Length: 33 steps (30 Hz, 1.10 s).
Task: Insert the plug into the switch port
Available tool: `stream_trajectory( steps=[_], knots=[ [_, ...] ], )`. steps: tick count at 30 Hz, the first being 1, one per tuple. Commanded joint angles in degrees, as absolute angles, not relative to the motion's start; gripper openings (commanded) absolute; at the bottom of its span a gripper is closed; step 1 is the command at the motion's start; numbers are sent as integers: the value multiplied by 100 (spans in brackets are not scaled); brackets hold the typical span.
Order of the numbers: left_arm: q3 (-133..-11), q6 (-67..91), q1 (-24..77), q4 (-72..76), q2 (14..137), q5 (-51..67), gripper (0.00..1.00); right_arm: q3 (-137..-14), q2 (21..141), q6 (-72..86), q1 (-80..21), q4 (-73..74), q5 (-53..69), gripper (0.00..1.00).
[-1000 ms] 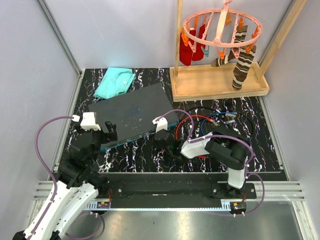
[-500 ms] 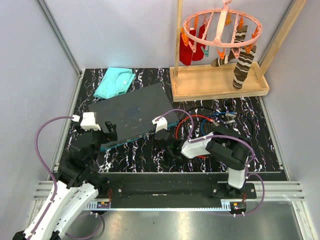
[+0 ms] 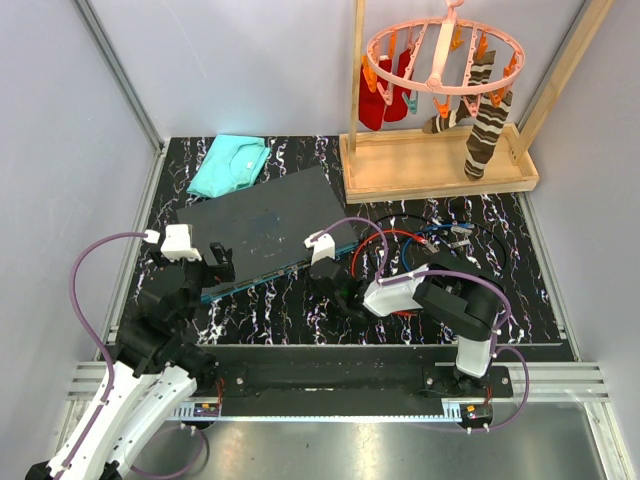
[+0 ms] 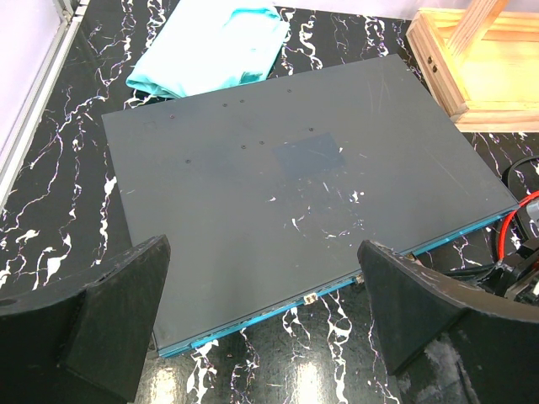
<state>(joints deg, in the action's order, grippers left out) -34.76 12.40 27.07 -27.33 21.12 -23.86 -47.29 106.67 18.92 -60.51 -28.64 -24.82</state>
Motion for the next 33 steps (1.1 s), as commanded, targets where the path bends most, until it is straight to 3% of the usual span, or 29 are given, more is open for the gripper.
stream_trajectory(
  steps=[1,33],
  knots=[
    [-3498,1169,2733,-2470,2162,-2452,99,-4975,10275,1820,-5906,-3454,-2883,0],
    [-3516,1169,2733,-2487,2259,-2435,99,-4869,10837,1828,-5836,-4192,-2980,0]
  ],
)
